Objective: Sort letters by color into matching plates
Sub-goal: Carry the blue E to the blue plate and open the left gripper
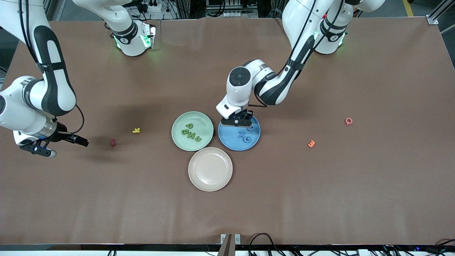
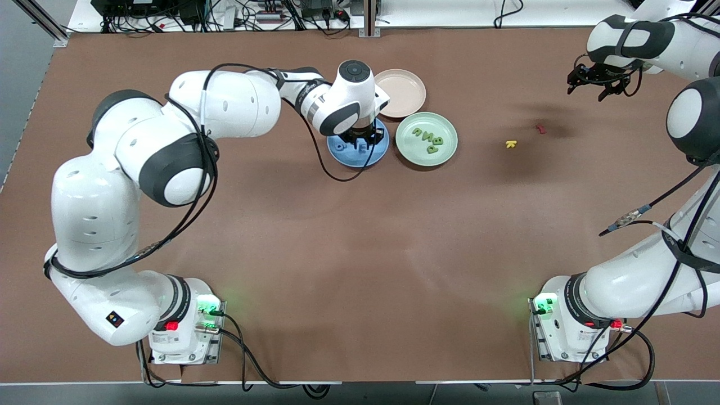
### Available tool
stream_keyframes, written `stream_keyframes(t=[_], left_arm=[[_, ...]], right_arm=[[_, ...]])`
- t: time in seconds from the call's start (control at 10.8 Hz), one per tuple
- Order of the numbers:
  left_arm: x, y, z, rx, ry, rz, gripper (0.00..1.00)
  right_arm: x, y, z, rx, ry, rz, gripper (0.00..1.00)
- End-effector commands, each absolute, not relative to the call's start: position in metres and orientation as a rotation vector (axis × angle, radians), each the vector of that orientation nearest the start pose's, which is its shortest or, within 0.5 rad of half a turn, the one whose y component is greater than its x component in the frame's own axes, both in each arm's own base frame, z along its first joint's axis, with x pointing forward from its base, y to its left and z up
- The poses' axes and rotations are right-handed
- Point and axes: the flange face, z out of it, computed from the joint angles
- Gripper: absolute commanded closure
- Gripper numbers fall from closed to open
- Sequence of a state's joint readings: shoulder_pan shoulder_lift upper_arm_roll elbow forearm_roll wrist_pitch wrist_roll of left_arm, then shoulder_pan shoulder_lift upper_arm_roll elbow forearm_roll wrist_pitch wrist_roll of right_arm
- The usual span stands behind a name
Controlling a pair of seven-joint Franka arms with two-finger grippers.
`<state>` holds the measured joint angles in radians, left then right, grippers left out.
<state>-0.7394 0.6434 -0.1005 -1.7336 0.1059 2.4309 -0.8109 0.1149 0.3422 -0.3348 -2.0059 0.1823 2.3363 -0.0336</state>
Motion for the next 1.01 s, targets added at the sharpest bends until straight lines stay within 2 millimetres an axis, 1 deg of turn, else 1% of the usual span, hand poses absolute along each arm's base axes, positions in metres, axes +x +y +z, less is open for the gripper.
stream_keyframes(t=[0.0,0.09,0.18,0.28,0.37,0.46,0.65,0.74,0.83,0.92], left_arm=[[0.465,-0.498,0.219,-3.168,0.108,-0.070,0.00],[0.468,-0.493,0.222,-3.146,0.143,-0.055,0.00],[0.475,-0.483,0.221,-3.119,0.240,-0.034,0.00],[0.489,-0.467,0.227,-3.107,0.301,-0.027,0.00],[0.497,-0.457,0.229,-3.092,0.356,-0.009,0.00],[0.506,-0.446,0.234,-3.083,0.396,-0.003,0.00],[0.530,-0.416,0.244,-3.070,0.450,0.012,0.00],[0.540,-0.401,0.245,-3.061,0.493,0.026,0.00],[0.553,-0.383,0.250,-3.061,0.497,0.020,0.00],[0.571,-0.358,0.265,-3.085,0.508,0.013,0.00]], right_arm=[[0.594,-0.132,0.315,-3.091,0.454,-0.014,0.00],[0.594,-0.135,0.318,-3.089,0.458,-0.018,0.00],[0.596,-0.136,0.322,-3.087,0.460,-0.019,0.00],[0.598,-0.138,0.329,-3.084,0.460,-0.007,0.00],[0.601,-0.144,0.339,-3.080,0.473,0.006,0.00],[0.605,-0.150,0.354,-3.078,0.480,0.023,0.00],[0.608,-0.148,0.381,-3.057,0.494,0.106,0.00],[0.606,-0.147,0.397,-3.047,0.510,0.091,0.00],[0.604,-0.147,0.409,-3.045,0.507,0.062,0.00],[0.601,-0.149,0.417,-3.053,0.502,0.070,0.00]])
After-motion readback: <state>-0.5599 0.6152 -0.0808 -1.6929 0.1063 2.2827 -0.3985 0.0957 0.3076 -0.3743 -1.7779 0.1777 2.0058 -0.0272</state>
